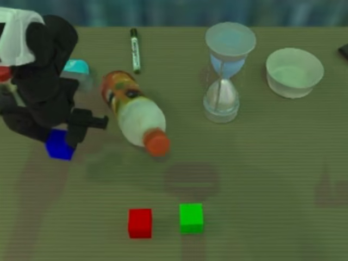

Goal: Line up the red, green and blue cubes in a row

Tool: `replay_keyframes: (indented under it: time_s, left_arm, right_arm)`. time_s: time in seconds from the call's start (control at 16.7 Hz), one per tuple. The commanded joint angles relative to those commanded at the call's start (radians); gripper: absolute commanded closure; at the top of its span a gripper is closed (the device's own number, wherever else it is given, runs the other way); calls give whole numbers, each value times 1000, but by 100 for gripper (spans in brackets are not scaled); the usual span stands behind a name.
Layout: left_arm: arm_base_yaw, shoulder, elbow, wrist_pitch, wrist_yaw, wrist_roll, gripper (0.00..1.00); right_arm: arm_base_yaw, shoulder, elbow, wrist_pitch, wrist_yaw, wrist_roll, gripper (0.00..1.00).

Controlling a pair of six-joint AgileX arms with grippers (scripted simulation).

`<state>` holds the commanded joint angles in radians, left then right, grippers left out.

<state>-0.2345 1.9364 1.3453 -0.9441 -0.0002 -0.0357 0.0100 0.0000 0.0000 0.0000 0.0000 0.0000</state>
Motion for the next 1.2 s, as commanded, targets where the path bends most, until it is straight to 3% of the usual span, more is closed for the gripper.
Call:
replay_keyframes:
  time_s: [0.3, 0.48, 0.66, 1.2]
  left_arm:
    - [-6, -1, 4, -6, -1, -1, 100]
    - [-69, 35, 63, -32, -1, -67, 100]
    - [-204, 111, 180, -90, -5, -226, 100]
    - [-698, 332, 580, -278, -22, -875, 100]
  right_arm:
    - [0, 0, 0, 0, 0, 0, 0]
    - [0, 0, 0, 0, 0, 0, 0]
    - [0, 0, 0, 0, 0, 0, 0]
    - [0, 0, 0, 0, 0, 0, 0]
